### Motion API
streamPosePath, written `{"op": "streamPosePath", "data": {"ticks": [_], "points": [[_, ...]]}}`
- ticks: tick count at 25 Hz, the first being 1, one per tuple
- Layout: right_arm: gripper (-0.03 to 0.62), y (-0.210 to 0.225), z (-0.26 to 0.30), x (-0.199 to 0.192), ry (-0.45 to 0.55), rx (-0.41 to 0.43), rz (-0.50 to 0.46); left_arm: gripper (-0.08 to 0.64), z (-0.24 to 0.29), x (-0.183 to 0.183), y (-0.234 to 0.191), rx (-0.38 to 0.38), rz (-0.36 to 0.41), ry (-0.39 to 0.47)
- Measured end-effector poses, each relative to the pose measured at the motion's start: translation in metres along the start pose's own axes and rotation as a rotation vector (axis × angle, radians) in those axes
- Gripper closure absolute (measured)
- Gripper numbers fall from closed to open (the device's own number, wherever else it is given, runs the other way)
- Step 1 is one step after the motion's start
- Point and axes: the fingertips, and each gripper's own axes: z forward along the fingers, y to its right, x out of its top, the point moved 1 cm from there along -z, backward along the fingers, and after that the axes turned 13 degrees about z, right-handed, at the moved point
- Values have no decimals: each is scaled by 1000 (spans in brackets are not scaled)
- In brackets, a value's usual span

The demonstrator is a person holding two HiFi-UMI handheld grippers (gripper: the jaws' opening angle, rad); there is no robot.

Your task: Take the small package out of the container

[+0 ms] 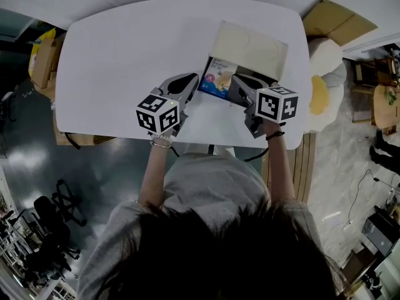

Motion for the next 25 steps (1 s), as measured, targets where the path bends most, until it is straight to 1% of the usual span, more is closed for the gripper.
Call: {"op": "streamPosePath", "data": {"ticks": [4, 8, 9, 11, 14, 16, 20, 25], "points": [[577, 3, 2, -3, -16, 10, 49, 569, 2, -5, 1, -9, -4, -10], [555, 10, 3, -6, -28, 21, 101, 569, 3, -9, 2, -21, -8, -20], [544, 12, 4, -7, -32, 19, 116, 569, 3, -10, 2, -23, -9, -22], [491, 15, 5, -9, -49, 14, 166, 569, 4, -11, 3, -26, -12, -25], [466, 18, 6, -11, -65, 7, 244, 569, 5, -13, 2, -30, -16, -29], [432, 21, 9, -10, -75, -4, 281, 569, 6, -15, 2, -34, -19, -30], [379, 27, 15, -13, -135, -16, 346, 569, 9, -17, 2, -41, -20, -30], [368, 34, 23, -20, -221, -30, 382, 569, 9, -17, 0, -39, -15, -35]]}}
